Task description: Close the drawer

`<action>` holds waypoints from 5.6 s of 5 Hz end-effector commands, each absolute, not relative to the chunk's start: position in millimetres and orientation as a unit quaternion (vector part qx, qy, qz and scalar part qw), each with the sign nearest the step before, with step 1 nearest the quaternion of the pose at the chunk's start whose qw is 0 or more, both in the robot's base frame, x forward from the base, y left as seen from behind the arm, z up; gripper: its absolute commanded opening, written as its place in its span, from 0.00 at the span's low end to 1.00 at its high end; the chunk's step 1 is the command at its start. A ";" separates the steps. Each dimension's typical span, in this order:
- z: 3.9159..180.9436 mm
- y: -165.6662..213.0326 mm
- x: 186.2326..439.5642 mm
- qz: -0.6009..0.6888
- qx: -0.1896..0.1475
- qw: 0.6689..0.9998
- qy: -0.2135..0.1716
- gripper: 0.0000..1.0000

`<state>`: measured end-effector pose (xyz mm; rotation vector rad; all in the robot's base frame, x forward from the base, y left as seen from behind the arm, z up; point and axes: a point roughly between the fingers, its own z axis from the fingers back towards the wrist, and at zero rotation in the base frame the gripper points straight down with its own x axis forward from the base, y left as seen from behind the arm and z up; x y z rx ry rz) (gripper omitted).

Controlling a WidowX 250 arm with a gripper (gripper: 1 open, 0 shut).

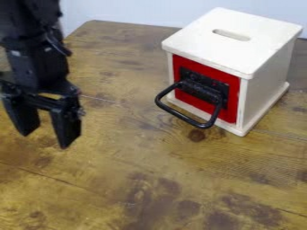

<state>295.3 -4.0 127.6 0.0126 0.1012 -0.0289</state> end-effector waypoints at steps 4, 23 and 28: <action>151.7 11.5 291.2 -0.016 -0.007 1.000 -0.012 1.00; 154.8 7.4 309.0 0.055 0.042 0.998 -0.007 1.00; 149.4 1.4 313.4 -0.016 0.039 0.999 -0.010 1.00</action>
